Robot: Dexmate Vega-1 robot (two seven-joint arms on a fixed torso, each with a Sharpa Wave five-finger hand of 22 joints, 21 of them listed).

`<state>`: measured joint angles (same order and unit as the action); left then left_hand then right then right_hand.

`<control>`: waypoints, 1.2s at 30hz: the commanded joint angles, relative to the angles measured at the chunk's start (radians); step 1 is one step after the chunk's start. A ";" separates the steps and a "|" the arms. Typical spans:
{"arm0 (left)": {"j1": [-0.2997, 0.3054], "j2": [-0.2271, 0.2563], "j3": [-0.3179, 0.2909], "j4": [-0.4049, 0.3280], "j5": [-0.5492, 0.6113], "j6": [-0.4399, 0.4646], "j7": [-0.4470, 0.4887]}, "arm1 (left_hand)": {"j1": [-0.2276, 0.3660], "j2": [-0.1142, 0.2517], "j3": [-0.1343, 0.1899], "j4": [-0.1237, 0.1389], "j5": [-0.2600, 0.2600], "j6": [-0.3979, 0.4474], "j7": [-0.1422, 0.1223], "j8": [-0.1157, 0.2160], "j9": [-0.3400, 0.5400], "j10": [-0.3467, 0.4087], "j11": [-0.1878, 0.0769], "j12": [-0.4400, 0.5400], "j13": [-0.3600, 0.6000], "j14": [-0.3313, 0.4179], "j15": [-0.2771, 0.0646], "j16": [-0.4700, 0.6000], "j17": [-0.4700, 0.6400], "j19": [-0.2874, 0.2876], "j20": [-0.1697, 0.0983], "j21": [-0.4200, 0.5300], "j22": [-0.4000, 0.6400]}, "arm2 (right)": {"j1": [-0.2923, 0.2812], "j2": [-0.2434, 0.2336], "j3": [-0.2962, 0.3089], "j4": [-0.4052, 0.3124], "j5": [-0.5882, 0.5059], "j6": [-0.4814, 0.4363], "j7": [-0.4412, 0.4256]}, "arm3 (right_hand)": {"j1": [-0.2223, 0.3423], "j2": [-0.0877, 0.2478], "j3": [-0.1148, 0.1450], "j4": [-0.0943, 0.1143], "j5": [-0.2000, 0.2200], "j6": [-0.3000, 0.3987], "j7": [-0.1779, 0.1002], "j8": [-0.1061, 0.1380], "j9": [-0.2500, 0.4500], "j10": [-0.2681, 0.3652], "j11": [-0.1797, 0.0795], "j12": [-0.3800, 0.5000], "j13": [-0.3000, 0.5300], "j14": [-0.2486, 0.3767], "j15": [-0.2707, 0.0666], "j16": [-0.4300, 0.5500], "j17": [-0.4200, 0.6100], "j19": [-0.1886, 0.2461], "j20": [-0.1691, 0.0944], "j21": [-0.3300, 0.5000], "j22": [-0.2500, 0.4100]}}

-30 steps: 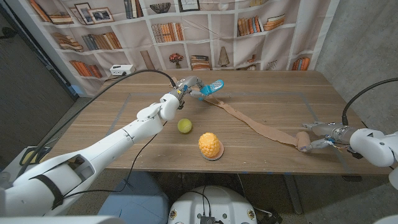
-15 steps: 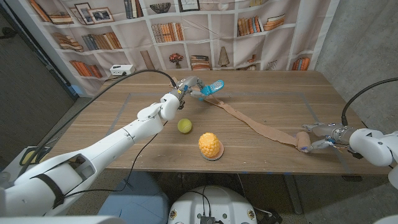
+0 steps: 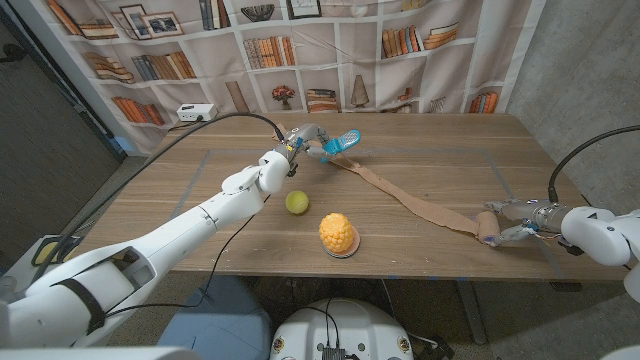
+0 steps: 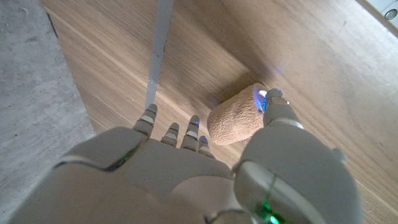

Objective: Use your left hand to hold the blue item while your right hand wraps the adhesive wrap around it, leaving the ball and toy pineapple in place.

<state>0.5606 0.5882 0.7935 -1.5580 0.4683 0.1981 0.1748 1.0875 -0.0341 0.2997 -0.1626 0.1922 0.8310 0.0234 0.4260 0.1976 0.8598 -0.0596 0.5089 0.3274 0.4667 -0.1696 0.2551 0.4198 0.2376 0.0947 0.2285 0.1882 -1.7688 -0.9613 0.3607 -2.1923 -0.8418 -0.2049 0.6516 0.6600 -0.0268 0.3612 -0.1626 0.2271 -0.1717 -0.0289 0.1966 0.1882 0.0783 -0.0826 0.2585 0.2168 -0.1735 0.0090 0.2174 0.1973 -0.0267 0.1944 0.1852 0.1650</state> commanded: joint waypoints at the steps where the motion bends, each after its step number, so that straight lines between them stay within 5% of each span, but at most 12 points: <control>1: -0.002 -0.003 0.003 0.004 -0.002 0.000 0.001 | 0.164 0.172 0.002 0.005 0.004 0.171 -0.167 0.123 0.006 0.150 -0.146 0.004 0.192 0.064 -0.062 -0.002 0.005 -0.005 0.003 -0.001 0.005 | -0.001 -0.007 -0.004 0.012 0.022 0.006 -0.025 | 0.032 0.008 0.015 -0.004 0.005 -0.066 -0.009 0.011 0.003 0.049 -0.021 0.015 0.008 -0.017 -0.019 0.012 0.001 0.021 0.001 0.008 0.003; 11: 0.002 -0.002 0.003 -0.001 -0.004 0.003 0.001 | 0.164 0.171 0.001 0.005 0.004 0.173 -0.168 0.124 0.006 0.149 -0.147 0.003 0.192 0.065 -0.063 -0.003 0.006 -0.004 0.003 -0.001 0.005 | -0.011 -0.012 -0.003 0.012 0.022 0.000 -0.029 | 0.056 0.012 0.023 -0.006 0.003 -0.052 -0.013 0.015 0.003 0.083 -0.047 0.023 0.011 -0.001 -0.028 0.016 0.000 0.030 -0.001 0.008 0.003; 18: 0.006 -0.001 0.002 -0.004 -0.004 0.005 0.007 | 0.164 0.172 0.000 0.005 0.004 0.173 -0.166 0.123 0.006 0.149 -0.147 0.002 0.193 0.066 -0.063 -0.004 0.007 -0.005 0.003 -0.001 0.005 | -0.014 -0.016 -0.007 0.007 0.015 -0.011 -0.023 | 0.098 0.021 0.032 0.002 -0.010 0.152 -0.089 0.071 0.001 0.134 -0.072 0.035 0.022 0.012 -0.056 0.012 -0.002 0.036 -0.007 0.002 0.003; 21: 0.007 0.001 0.001 -0.006 -0.004 0.005 0.007 | 0.164 0.172 0.000 0.005 0.004 0.173 -0.167 0.123 0.006 0.149 -0.147 0.002 0.193 0.066 -0.063 -0.004 0.007 -0.005 0.003 -0.001 0.005 | -0.016 -0.015 -0.007 0.005 0.012 -0.011 -0.028 | 0.106 0.024 0.032 0.006 -0.015 0.251 -0.094 0.091 0.002 0.162 -0.076 0.049 0.030 0.023 -0.066 0.012 -0.003 0.042 -0.008 0.002 0.003; 32: 0.012 0.004 -0.002 -0.010 -0.006 0.007 0.008 | 0.165 0.173 0.000 0.005 0.004 0.172 -0.168 0.123 0.006 0.149 -0.146 0.001 0.193 0.066 -0.063 -0.006 0.007 -0.004 0.003 -0.001 0.005 | -0.022 0.004 -0.007 -0.002 0.011 -0.016 -0.063 | 0.115 0.029 0.028 0.011 -0.019 0.419 -0.112 0.126 0.008 0.236 -0.083 0.087 0.051 0.058 -0.081 0.016 -0.004 0.062 -0.010 0.004 0.002; 36: 0.014 0.005 -0.004 -0.009 -0.008 0.006 0.010 | 0.165 0.173 0.000 0.005 0.004 0.175 -0.169 0.124 0.006 0.150 -0.146 0.001 0.193 0.065 -0.063 -0.007 0.008 -0.005 0.003 -0.001 0.005 | -0.032 0.031 0.001 -0.007 0.007 -0.012 -0.113 | 0.113 0.036 0.025 0.015 -0.022 0.469 -0.112 0.135 0.014 0.273 -0.068 0.115 0.065 0.093 -0.092 0.021 -0.003 0.082 -0.013 0.008 0.003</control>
<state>0.5692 0.5907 0.7943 -1.5654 0.4645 0.2033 0.1814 1.0886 -0.0352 0.2949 -0.1621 0.1923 0.8302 0.0225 0.4428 0.1971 0.8598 -0.0596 0.5078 0.3947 0.4685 -0.1678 0.2514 0.4245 0.2375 0.0947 0.2285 0.1882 -1.7866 -0.9682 0.3536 -2.1904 -0.8306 -0.2187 0.6056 0.7768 -0.0097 0.3875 -0.1539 0.2069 0.2232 -0.0954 0.3219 0.1970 0.3286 -0.1562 0.3567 0.2723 -0.0978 -0.0346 0.2276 0.1913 0.0411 0.1800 0.1888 0.1650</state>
